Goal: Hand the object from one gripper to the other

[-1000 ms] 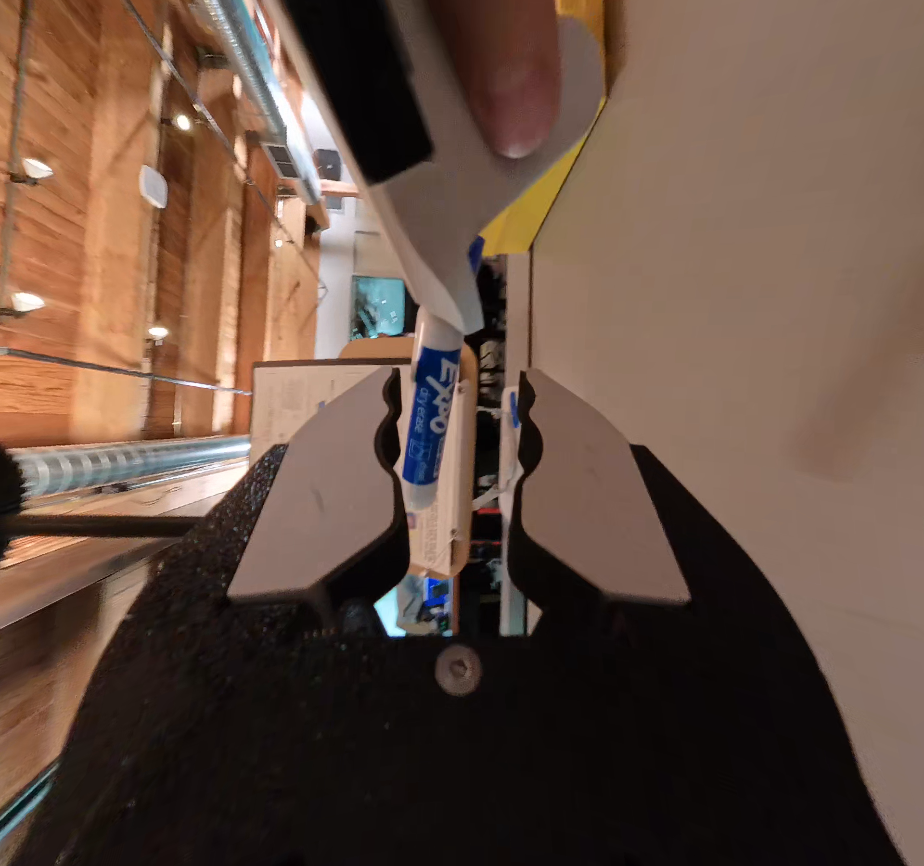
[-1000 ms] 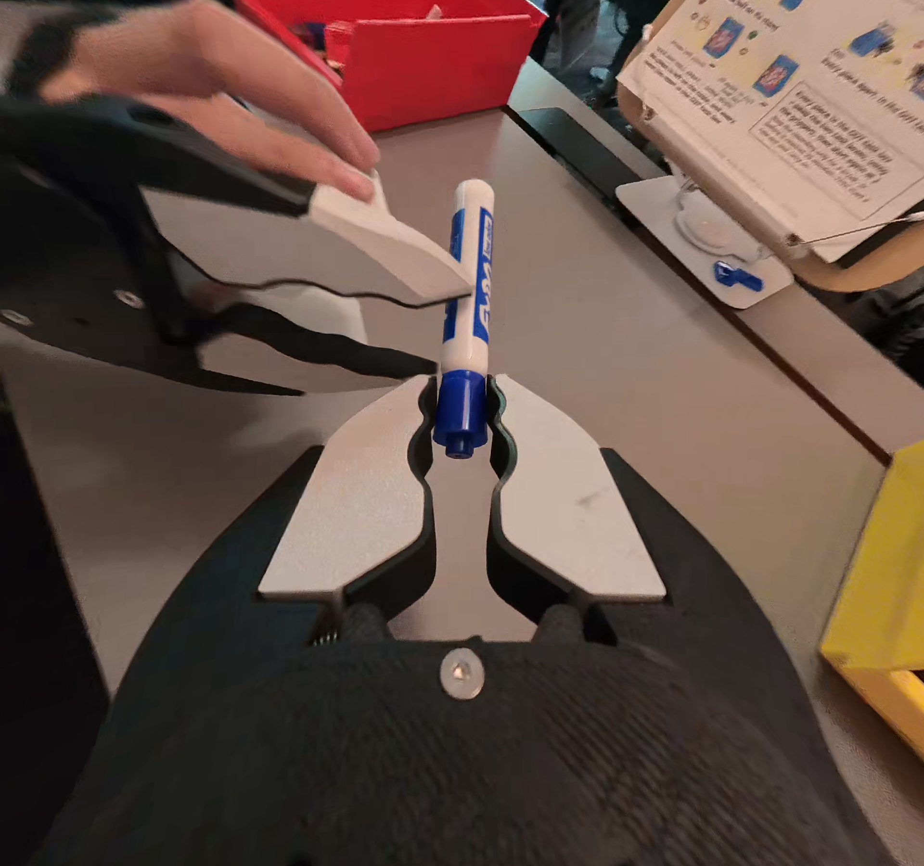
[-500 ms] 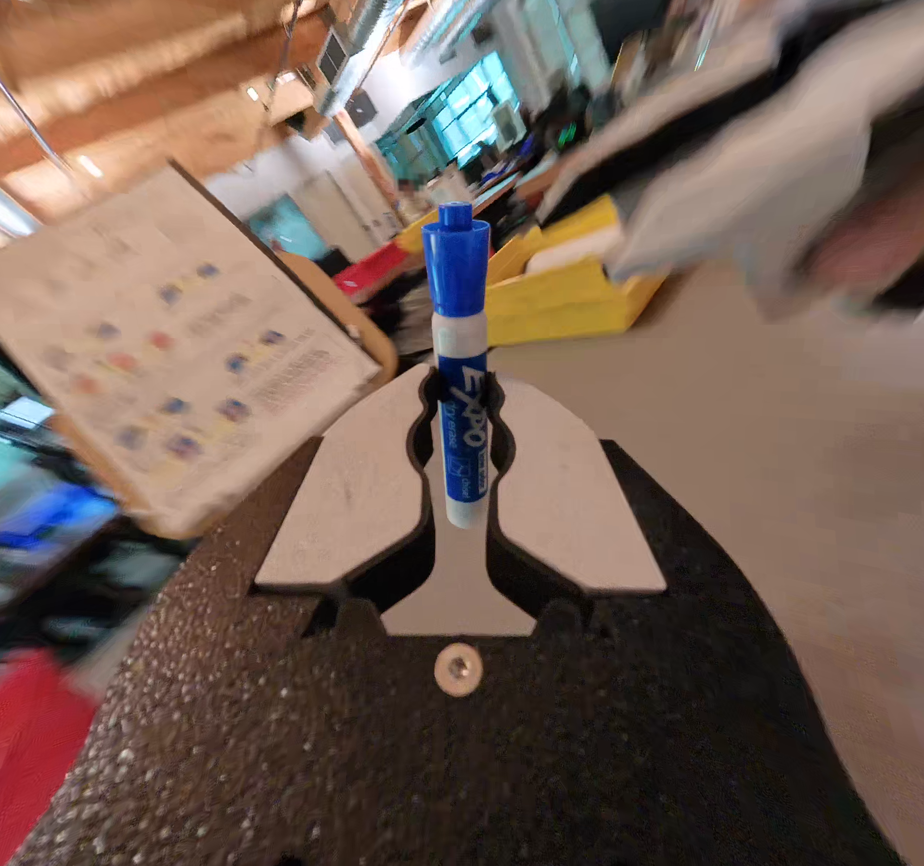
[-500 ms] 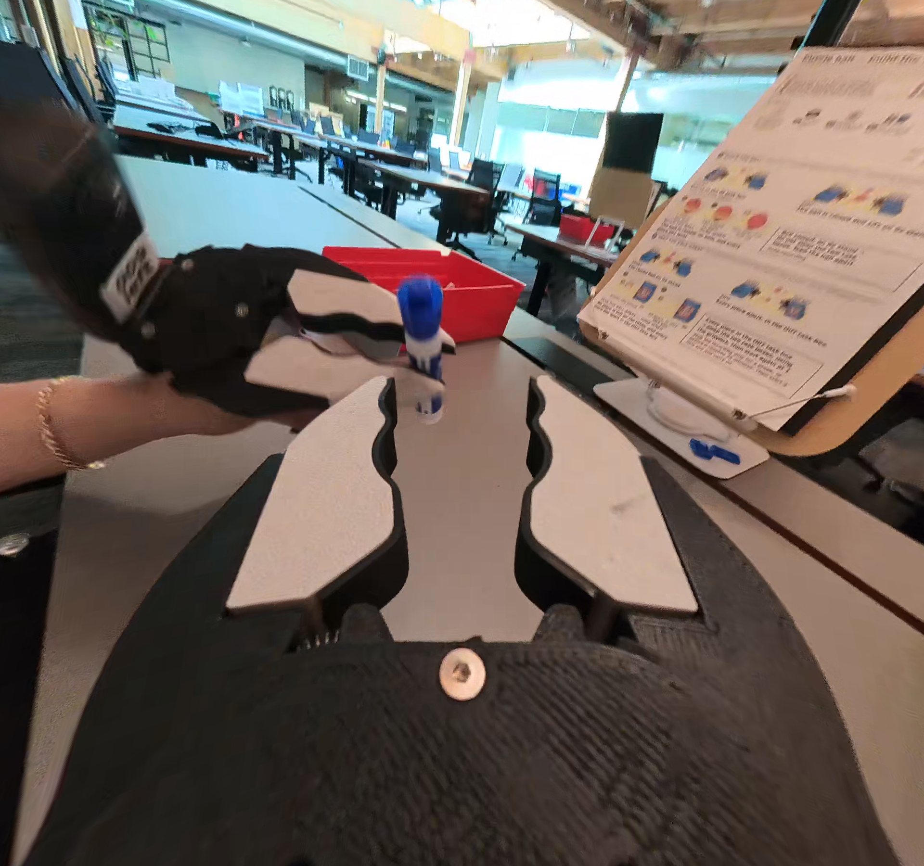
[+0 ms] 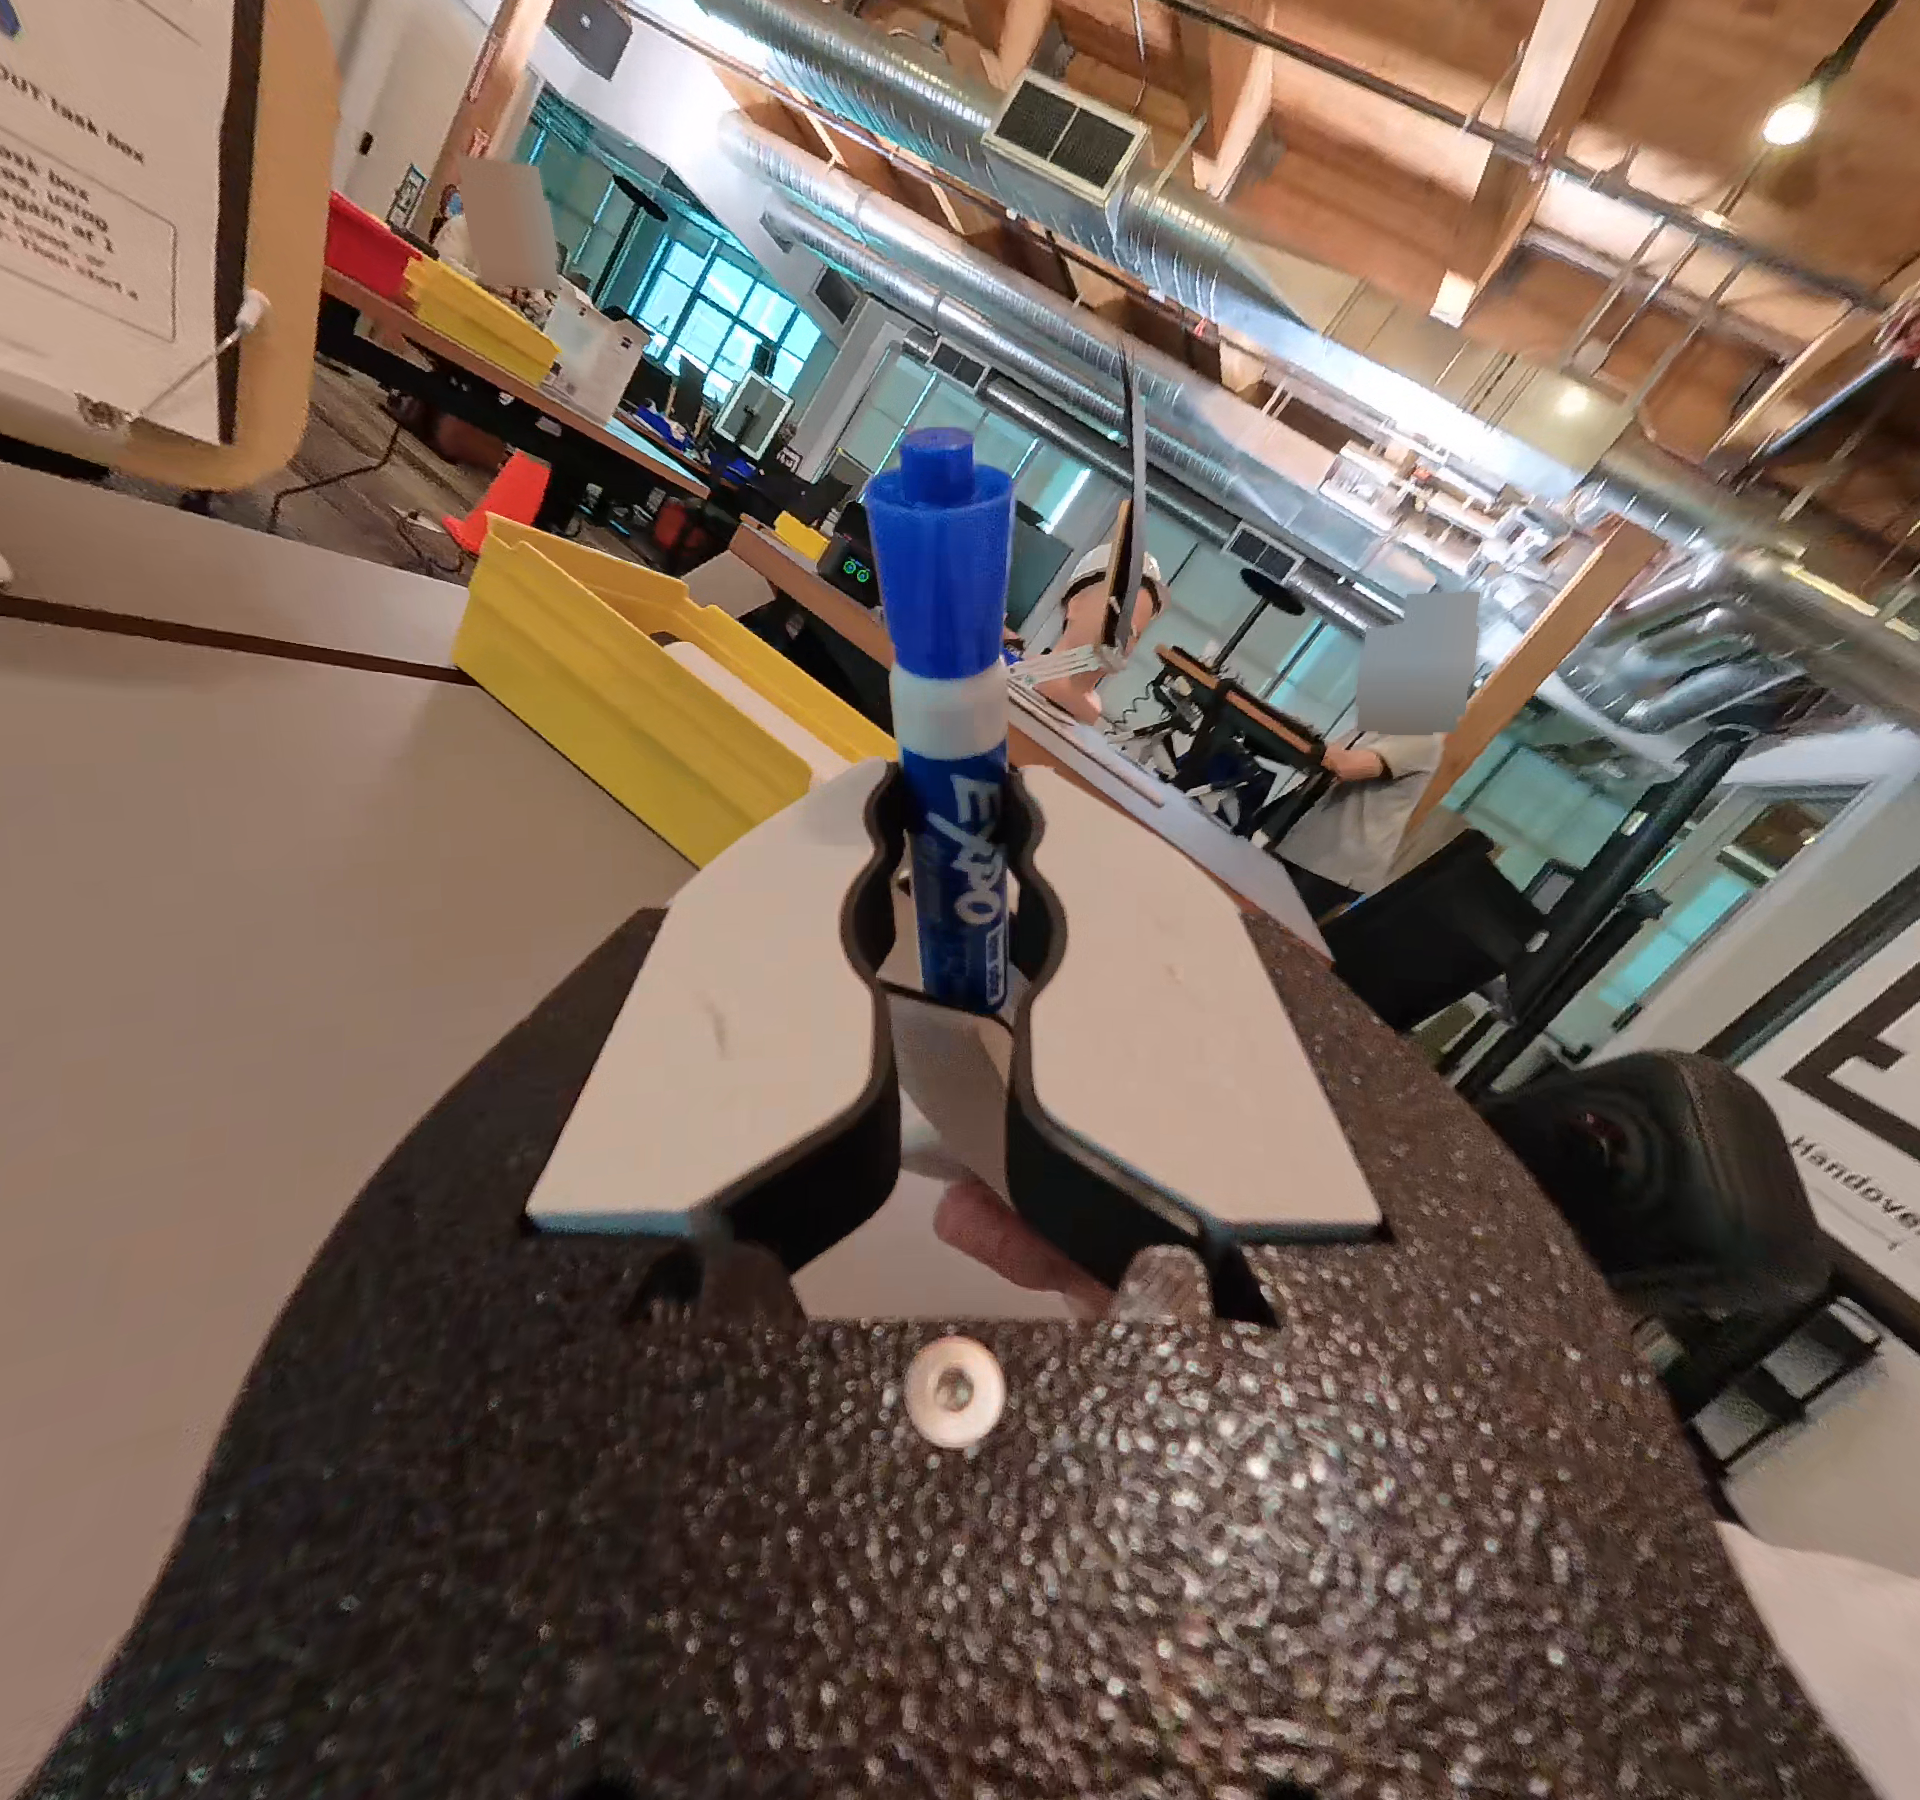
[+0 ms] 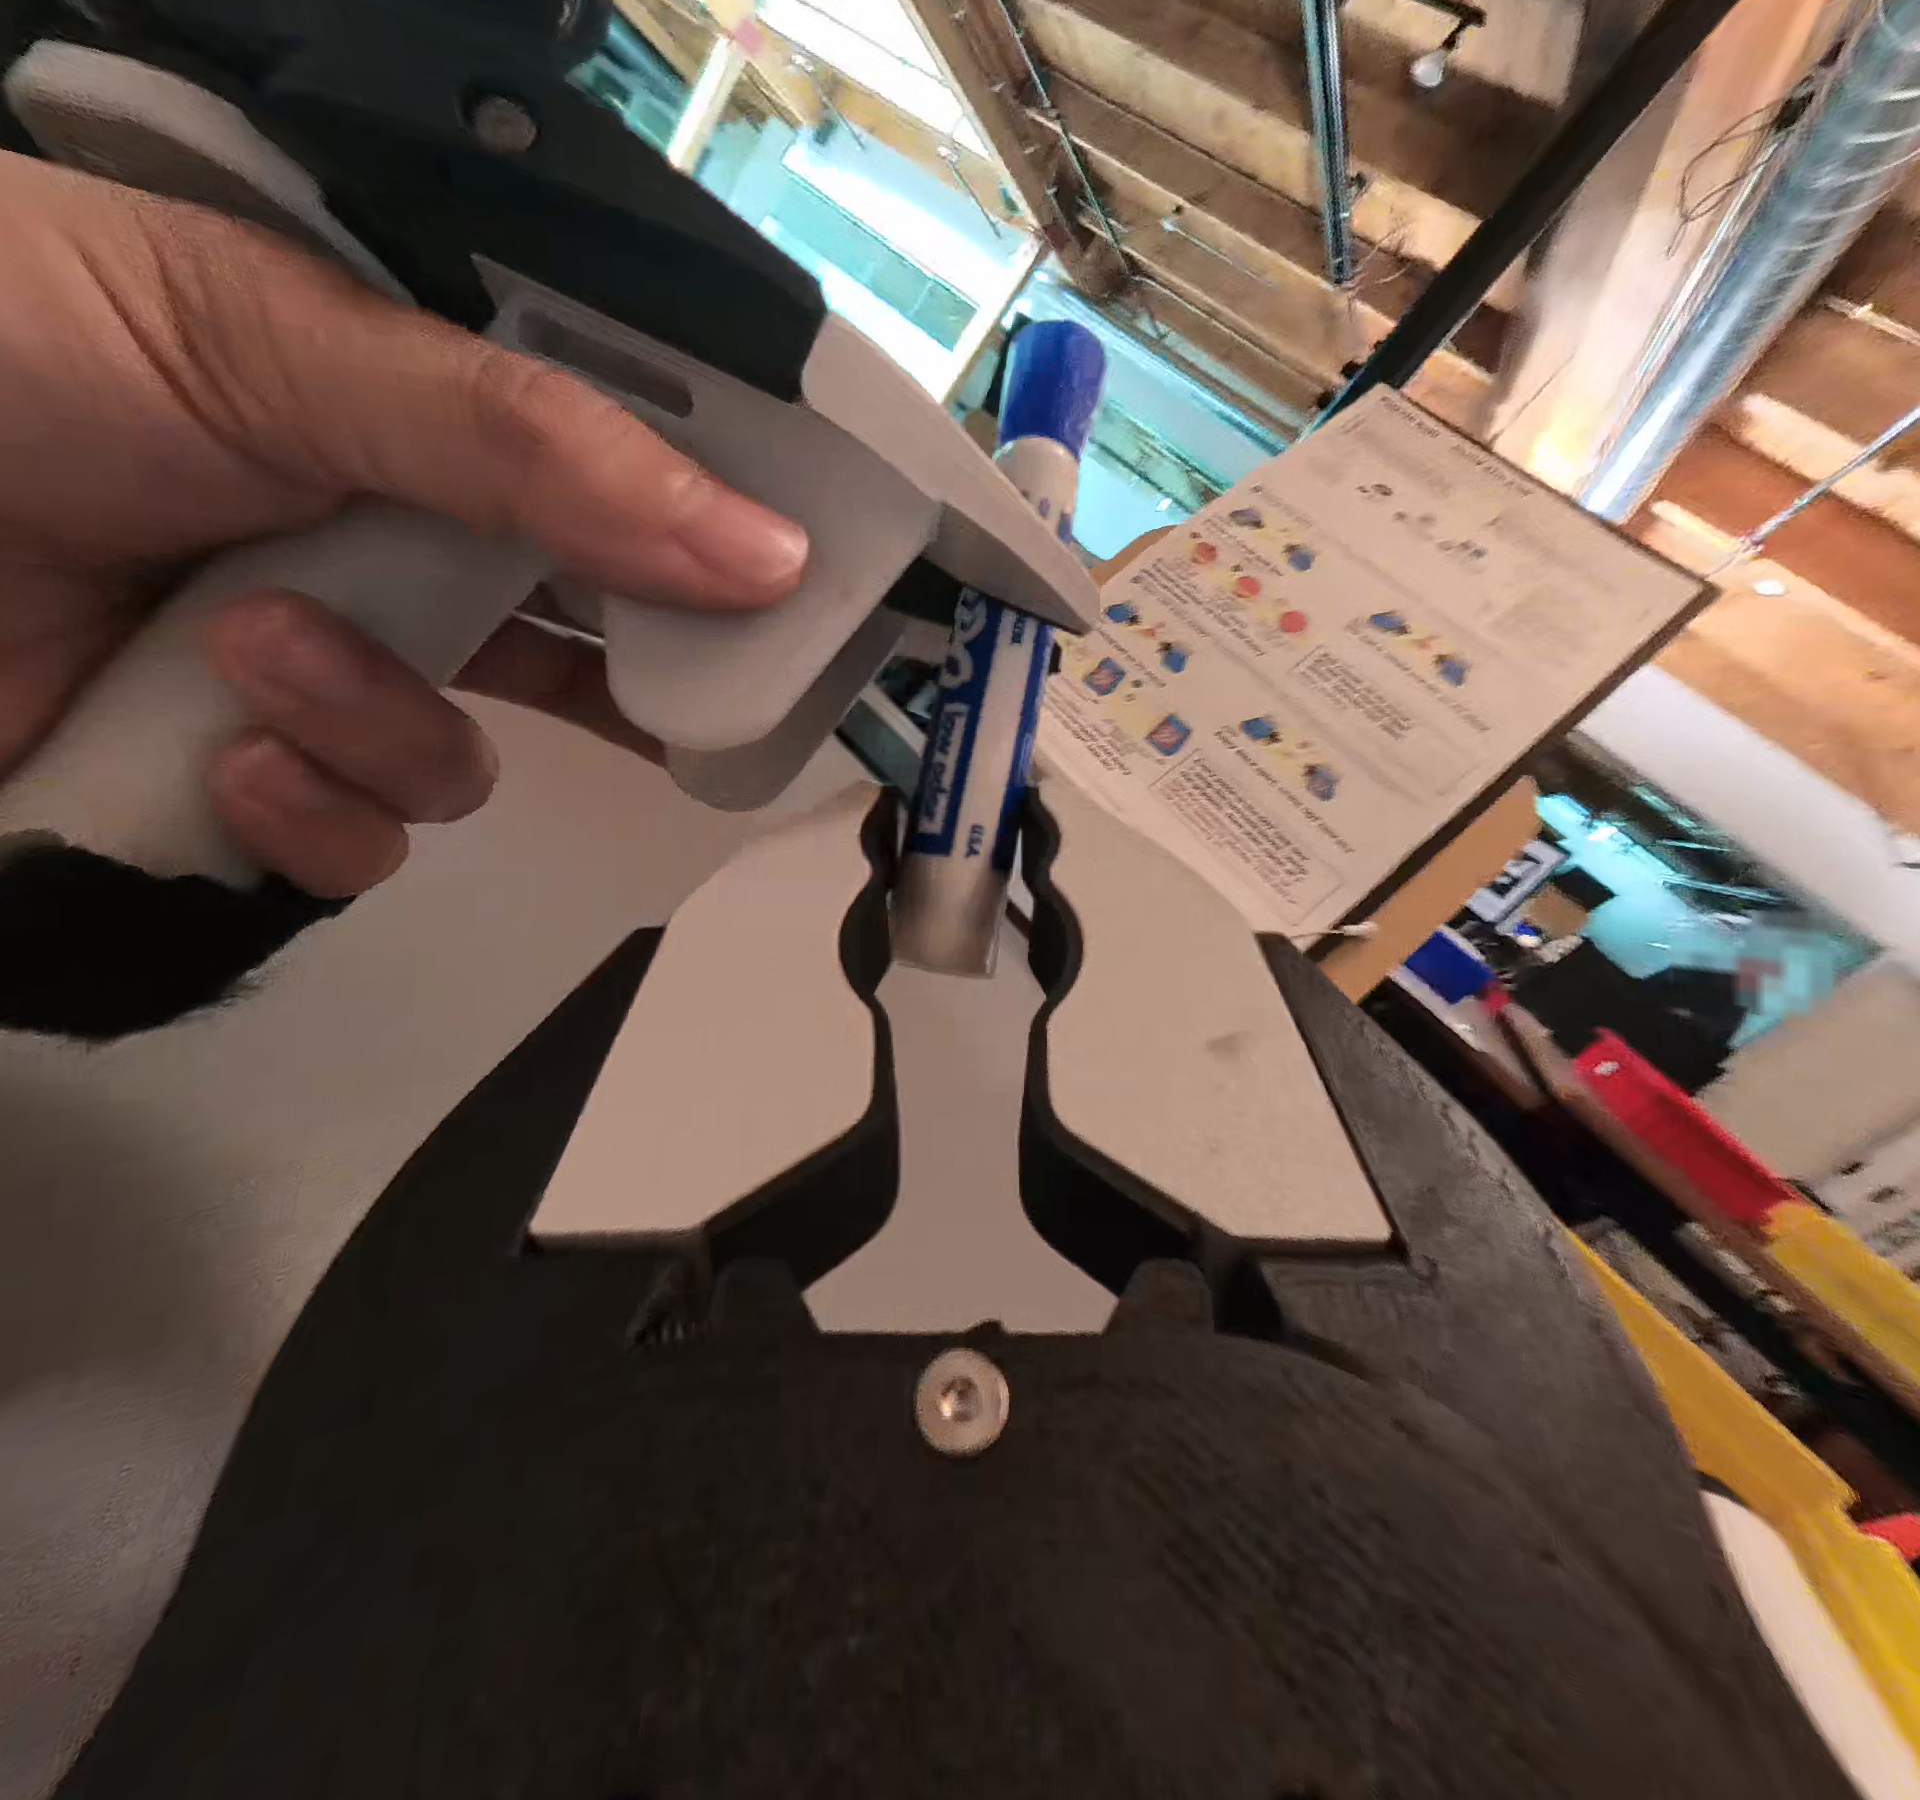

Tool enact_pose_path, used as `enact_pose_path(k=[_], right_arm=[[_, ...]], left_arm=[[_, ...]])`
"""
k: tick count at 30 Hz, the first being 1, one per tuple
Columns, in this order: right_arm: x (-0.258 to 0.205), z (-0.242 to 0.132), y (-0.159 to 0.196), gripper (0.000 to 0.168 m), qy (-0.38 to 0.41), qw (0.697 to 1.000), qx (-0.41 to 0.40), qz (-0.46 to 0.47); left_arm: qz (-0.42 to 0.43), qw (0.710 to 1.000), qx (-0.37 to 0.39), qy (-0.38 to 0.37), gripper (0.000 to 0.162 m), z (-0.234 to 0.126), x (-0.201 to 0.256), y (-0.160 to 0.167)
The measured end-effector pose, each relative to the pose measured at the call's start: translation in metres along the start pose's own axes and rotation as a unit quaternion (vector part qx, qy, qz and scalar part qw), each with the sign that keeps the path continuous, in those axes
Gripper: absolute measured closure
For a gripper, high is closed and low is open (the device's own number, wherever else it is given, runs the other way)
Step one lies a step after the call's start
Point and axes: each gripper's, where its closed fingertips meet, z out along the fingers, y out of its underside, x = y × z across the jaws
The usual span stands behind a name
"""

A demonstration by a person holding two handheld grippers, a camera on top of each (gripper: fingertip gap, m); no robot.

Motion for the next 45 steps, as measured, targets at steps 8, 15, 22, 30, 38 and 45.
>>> enact_pose_path(k=[8, 15, 22, 30, 38, 45], right_arm=[[0.018, -0.005, 0.005, 0.148, 0.032, 0.992, -0.049, -0.116], [0.044, -0.018, 0.016, 0.149, 0.037, 0.953, -0.071, -0.293], [0.018, -0.022, 0.018, 0.148, -0.032, 0.909, -0.037, -0.414], [0.010, -0.022, 0.017, 0.148, -0.060, 0.918, -0.029, -0.390], [0.012, -0.033, 0.005, 0.123, -0.161, 0.984, 0.014, -0.068], [0.016, -0.043, -0.011, 0.103, -0.352, 0.741, -0.004, 0.572]], left_arm=[[0.045, 0.999, -0.026, 0.012, 0.137, 0.002, 0.001, 0.002], [0.216, 0.968, -0.126, 0.017, 0.096, -0.012, -0.014, -0.002], [0.295, 0.921, -0.244, 0.065, 0.108, -0.039, -0.016, 0.016], [0.283, 0.908, -0.280, 0.129, 0.144, -0.042, -0.008, 0.036], [0.321, 0.902, -0.225, 0.179, 0.144, -0.049, -0.002, 0.026], [0.456, 0.852, -0.143, 0.214, 0.144, -0.058, 0.000, 0.018]])
